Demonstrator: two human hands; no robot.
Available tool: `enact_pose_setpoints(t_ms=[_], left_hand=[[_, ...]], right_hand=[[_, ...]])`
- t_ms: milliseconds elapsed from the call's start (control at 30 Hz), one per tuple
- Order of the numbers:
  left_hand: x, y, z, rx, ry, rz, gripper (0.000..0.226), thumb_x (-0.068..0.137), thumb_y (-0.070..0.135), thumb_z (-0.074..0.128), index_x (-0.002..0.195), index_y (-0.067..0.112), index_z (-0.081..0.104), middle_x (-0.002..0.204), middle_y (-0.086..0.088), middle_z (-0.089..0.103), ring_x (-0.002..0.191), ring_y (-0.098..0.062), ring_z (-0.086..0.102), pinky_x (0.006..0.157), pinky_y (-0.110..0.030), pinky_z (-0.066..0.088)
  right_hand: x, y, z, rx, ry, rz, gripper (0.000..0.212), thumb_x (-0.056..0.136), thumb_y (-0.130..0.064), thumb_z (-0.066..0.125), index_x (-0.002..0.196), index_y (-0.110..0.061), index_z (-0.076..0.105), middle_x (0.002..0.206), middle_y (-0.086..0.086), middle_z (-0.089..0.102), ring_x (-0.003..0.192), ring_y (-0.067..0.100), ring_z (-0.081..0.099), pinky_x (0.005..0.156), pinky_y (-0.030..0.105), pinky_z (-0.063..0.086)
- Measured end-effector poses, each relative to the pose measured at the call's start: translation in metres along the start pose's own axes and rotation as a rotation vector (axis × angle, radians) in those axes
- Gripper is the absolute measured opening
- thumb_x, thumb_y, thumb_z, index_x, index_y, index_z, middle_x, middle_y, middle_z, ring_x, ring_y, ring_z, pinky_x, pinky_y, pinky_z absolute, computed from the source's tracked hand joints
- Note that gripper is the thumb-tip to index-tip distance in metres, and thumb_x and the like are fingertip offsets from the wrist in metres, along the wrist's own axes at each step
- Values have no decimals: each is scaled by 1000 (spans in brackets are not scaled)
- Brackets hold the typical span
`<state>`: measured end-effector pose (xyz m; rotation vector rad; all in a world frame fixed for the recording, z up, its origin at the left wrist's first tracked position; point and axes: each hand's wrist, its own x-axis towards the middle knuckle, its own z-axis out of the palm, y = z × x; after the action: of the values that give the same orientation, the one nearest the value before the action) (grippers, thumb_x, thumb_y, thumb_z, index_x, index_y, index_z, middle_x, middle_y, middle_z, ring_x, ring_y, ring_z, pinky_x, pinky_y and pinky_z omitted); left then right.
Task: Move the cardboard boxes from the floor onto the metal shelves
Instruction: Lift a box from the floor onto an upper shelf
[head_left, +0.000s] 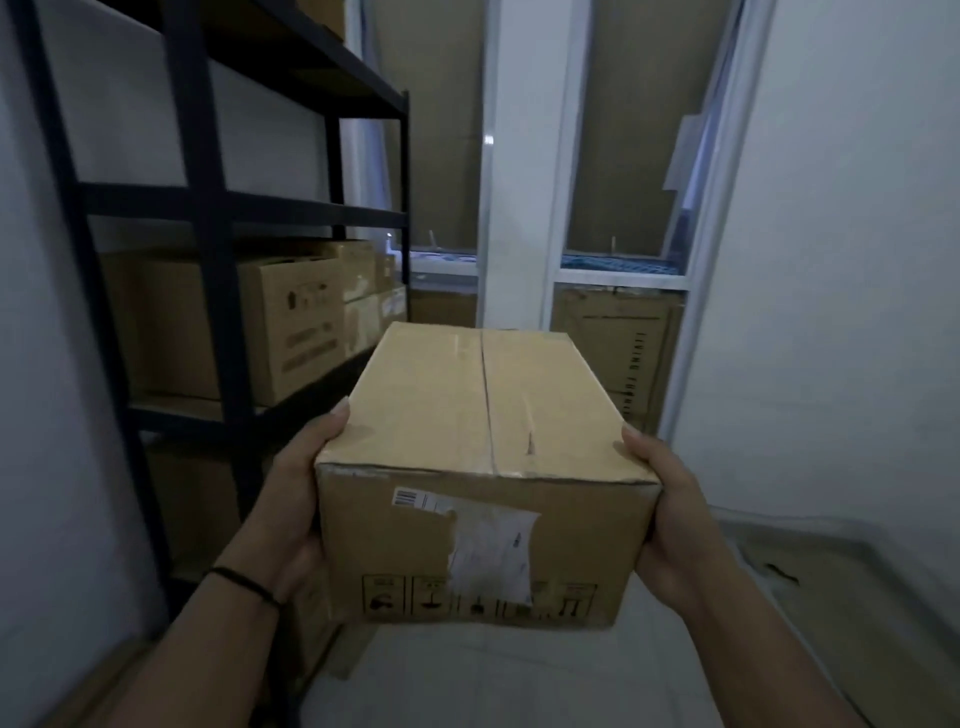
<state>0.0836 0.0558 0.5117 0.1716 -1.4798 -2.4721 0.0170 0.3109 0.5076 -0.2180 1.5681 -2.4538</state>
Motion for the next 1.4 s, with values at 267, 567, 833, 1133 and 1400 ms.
enact_pose_setpoints(t_ms=[267, 567, 833, 1133, 1400], left_hand=[[65, -32, 74, -27, -77, 45, 46, 93, 43, 43, 121, 11, 62, 88, -13, 74, 68, -27, 71, 54, -33, 58], [173, -47, 86, -49, -90, 64, 44, 90, 41, 49, 122, 13, 61, 85, -9, 74, 67, -25, 71, 53, -32, 56], [290, -43, 85, -38, -150, 56, 32, 95, 36, 44, 103, 17, 68, 83, -9, 74, 65, -24, 70, 52, -32, 57], [396, -59, 103, 10, -186, 47, 48, 76, 44, 55, 112, 15, 67, 91, -11, 73, 73, -26, 70, 62, -36, 60], [491, -92, 151, 17, -153, 56, 38, 90, 44, 48, 107, 16, 68, 86, -8, 75, 70, -24, 71, 58, -35, 60]], right_hand=[[48, -43, -64, -61, 47, -99, 44, 93, -47, 45, 109, -14, 69, 100, 12, 74, 85, 26, 72, 73, 37, 52], [147, -42, -76, -78, 51, -107, 54, 85, -53, 46, 120, -16, 65, 107, 13, 73, 91, 28, 71, 73, 38, 52], [252, -42, -72, -67, 96, -128, 58, 77, -51, 51, 122, -16, 64, 110, 13, 72, 95, 30, 69, 74, 38, 52], [345, -47, -95, -27, 133, -139, 56, 77, -50, 53, 120, -16, 64, 105, 13, 73, 91, 28, 70, 74, 39, 53], [448, -63, -149, 9, 117, -102, 50, 79, -48, 53, 114, -15, 67, 99, 13, 74, 83, 27, 72, 66, 37, 56]])
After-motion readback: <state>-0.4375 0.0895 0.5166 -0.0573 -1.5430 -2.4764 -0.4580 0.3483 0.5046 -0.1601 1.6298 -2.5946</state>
